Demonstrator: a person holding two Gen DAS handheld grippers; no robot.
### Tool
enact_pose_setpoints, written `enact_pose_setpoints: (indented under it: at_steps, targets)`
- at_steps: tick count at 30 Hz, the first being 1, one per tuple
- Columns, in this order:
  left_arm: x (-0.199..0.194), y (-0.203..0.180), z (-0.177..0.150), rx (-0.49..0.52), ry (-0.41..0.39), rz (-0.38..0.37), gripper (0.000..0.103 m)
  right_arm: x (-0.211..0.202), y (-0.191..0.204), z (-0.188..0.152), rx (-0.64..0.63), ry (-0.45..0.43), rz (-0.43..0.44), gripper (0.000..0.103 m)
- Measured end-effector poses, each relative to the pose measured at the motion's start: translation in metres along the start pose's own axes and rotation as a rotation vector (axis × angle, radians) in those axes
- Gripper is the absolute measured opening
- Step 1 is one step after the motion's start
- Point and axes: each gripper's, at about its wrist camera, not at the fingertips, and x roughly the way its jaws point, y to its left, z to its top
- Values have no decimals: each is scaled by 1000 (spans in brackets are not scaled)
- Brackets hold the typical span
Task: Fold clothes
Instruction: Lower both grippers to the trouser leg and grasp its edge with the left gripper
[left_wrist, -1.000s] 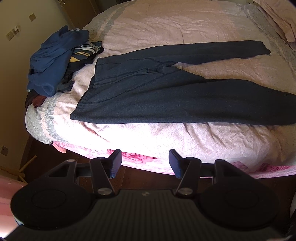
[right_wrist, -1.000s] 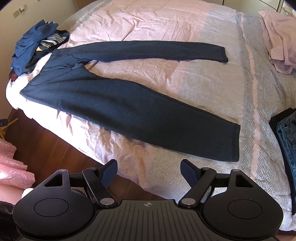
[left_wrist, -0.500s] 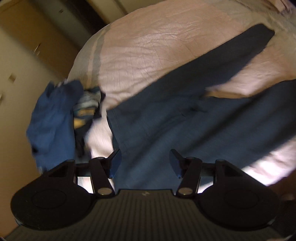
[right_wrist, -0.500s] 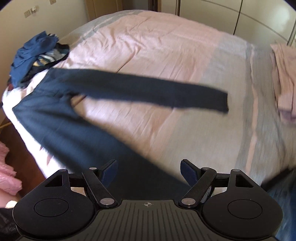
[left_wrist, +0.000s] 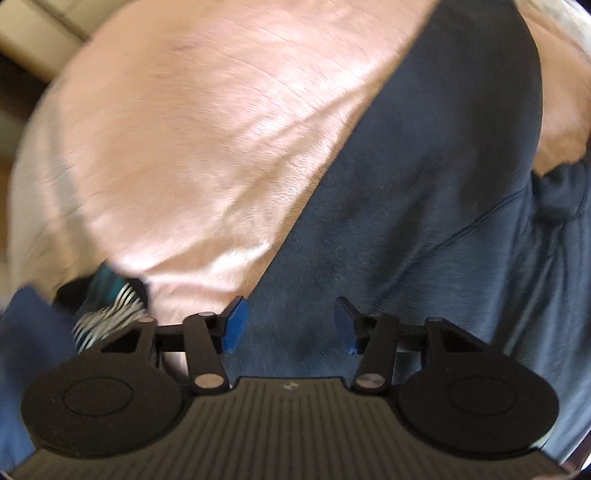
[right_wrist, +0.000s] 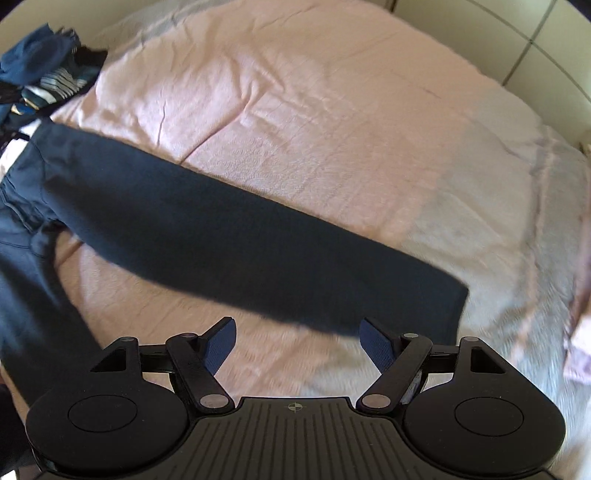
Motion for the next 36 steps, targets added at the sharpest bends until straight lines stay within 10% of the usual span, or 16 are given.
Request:
enact_pose_setpoints:
  at_steps: [16, 20, 36]
  targets:
    - [99, 42, 35, 165, 211, -342, 46, 105, -65, 37, -342, 227, 135, 78]
    - [110, 39, 42, 215, 261, -410, 27, 121, -81, 42, -429, 261, 140, 78]
    - [108, 22, 30, 274, 266, -362, 22, 189, -131, 65, -707, 305, 186, 78]
